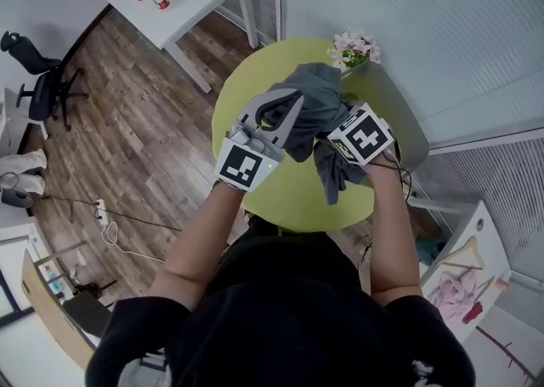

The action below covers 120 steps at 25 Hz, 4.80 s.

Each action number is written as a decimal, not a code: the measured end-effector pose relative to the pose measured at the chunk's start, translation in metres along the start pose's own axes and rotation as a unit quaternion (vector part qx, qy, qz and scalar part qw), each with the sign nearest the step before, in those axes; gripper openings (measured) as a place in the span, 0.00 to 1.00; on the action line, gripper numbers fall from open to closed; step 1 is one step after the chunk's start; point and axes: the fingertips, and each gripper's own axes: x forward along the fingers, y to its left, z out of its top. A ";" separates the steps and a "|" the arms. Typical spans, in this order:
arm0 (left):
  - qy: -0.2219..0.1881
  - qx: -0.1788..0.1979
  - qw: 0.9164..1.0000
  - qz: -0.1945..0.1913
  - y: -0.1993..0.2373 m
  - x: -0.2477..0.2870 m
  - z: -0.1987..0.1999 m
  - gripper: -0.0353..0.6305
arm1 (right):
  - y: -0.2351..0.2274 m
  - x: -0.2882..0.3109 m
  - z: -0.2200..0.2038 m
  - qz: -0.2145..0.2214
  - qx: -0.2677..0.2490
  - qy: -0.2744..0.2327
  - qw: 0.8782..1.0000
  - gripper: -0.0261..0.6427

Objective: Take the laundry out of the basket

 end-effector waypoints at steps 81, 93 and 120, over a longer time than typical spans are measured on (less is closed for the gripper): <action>0.125 -0.113 0.986 -0.004 0.000 -0.149 -0.088 0.07 | 0.149 0.015 0.023 -0.004 0.015 -0.289 0.957 0.27; 0.094 -0.109 0.989 -0.034 -0.024 -0.133 -0.030 0.07 | 0.144 -0.084 0.073 -0.011 0.022 -0.451 0.892 0.07; 0.052 -0.107 0.993 -0.018 -0.026 -0.108 0.009 0.07 | 0.127 -0.117 0.088 -0.011 0.005 -0.490 0.872 0.07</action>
